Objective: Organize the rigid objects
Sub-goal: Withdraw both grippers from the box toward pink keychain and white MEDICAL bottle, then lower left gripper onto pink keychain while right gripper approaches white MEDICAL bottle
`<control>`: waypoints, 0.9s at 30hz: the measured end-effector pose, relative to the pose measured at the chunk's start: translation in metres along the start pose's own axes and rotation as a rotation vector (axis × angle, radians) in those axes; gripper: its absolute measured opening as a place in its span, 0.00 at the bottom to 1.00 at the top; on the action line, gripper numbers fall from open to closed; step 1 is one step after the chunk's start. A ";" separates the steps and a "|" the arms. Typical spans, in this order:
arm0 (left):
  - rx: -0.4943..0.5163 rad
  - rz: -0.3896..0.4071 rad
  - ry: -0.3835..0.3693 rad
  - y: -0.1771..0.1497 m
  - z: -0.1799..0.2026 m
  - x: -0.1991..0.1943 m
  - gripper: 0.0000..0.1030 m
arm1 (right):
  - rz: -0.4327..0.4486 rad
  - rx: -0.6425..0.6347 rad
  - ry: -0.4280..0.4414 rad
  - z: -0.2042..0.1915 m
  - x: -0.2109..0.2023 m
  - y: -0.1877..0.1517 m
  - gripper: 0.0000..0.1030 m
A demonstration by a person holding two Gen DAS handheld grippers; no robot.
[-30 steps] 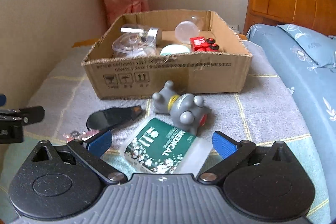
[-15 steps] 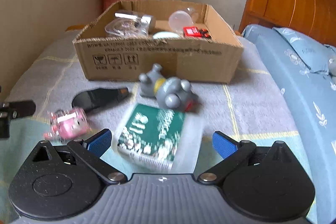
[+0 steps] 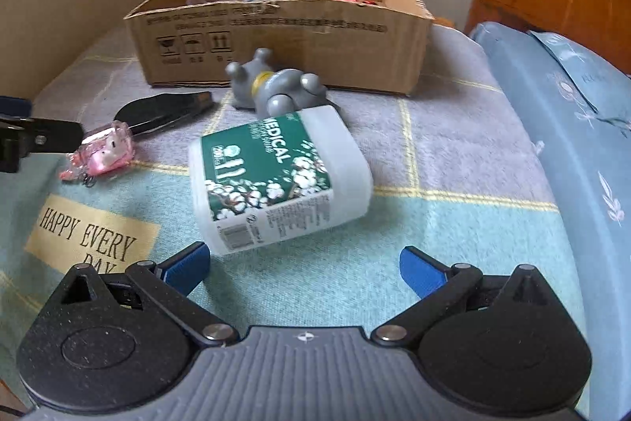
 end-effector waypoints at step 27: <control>-0.032 -0.046 0.002 -0.039 -0.026 0.015 0.97 | 0.074 -0.054 0.031 0.005 0.004 0.001 1.00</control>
Point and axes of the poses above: each gripper's, at about its wrist camera, not at the fingertips, and x roughly the way its jaws point, z to its right, y to its top, the point moved 5 cm from there along x, roughly the way its jaws point, and after that the axes turned 11 degrees about -x, right-handed, at the moved point
